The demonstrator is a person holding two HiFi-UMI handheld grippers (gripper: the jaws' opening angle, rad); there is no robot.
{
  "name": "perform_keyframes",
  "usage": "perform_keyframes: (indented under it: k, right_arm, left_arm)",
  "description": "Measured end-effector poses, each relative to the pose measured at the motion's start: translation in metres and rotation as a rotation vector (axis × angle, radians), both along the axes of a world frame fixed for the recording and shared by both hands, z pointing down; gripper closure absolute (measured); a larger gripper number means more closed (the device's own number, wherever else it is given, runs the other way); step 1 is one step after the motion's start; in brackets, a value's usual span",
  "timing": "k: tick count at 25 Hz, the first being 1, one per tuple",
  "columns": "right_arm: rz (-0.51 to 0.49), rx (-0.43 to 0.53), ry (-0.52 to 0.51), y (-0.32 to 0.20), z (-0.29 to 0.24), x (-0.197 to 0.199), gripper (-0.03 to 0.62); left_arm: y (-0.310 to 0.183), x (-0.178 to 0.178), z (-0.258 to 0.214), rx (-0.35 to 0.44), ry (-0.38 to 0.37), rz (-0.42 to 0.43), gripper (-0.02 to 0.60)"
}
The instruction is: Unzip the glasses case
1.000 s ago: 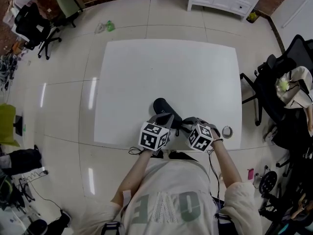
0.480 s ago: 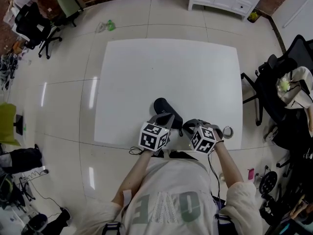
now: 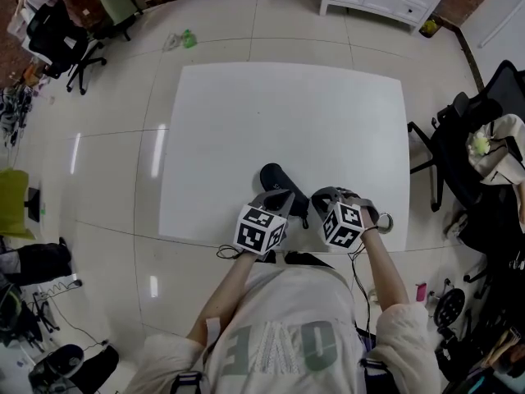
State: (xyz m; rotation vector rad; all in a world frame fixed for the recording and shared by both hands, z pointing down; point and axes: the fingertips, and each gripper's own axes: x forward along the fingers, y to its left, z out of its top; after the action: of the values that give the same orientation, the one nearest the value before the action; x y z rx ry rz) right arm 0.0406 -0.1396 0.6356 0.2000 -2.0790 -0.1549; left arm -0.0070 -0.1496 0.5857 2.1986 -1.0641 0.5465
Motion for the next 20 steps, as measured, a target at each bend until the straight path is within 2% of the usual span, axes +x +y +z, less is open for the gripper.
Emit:
perform_keyframes:
  k: [5,7,8,10,11,14,16,17,18,20]
  right_arm:
    - [-0.053,0.002,0.024,-0.002,0.002,-0.007,0.595]
    - [-0.024,0.005,0.003,0.001,0.0,-0.006,0.595]
    - [0.022,0.003,-0.022,0.002,-0.003,-0.003,0.595]
    - [0.209,-0.027,-0.146,-0.001,-0.015,0.003,0.595]
    - [0.342,-0.053,-0.253,-0.005,-0.026,0.006,0.595]
    - [0.795,-0.156,-0.689,-0.023,-0.07,0.026,0.595]
    - [1.057,-0.211,-0.953,-0.031,-0.094,0.047,0.595]
    - [1.142,-0.221,-1.026,-0.031,-0.1,0.055,0.595]
    - [1.19,-0.213,-1.053,-0.029,-0.102,0.06,0.595]
    - [1.21,-0.164,-1.031,-0.022,-0.103,0.063,0.595]
  left_arm:
    - [0.0,-0.002,0.0,-0.005,0.01,0.001,0.58]
    - [0.0,-0.005,0.0,-0.008,0.021,-0.009,0.58]
    - [0.0,-0.005,0.0,-0.011,0.035,-0.015,0.58]
    - [0.0,-0.008,-0.004,-0.005,0.101,-0.045,0.58]
    - [-0.002,-0.014,-0.01,0.018,0.153,-0.082,0.58]
    - [-0.009,-0.048,-0.047,0.171,0.316,-0.263,0.58]
    - [-0.014,-0.071,-0.066,0.276,0.366,-0.372,0.58]
    - [-0.014,-0.08,-0.071,0.31,0.369,-0.409,0.58]
    - [-0.012,-0.088,-0.073,0.332,0.366,-0.434,0.58]
    - [-0.008,-0.098,-0.077,0.353,0.371,-0.461,0.58]
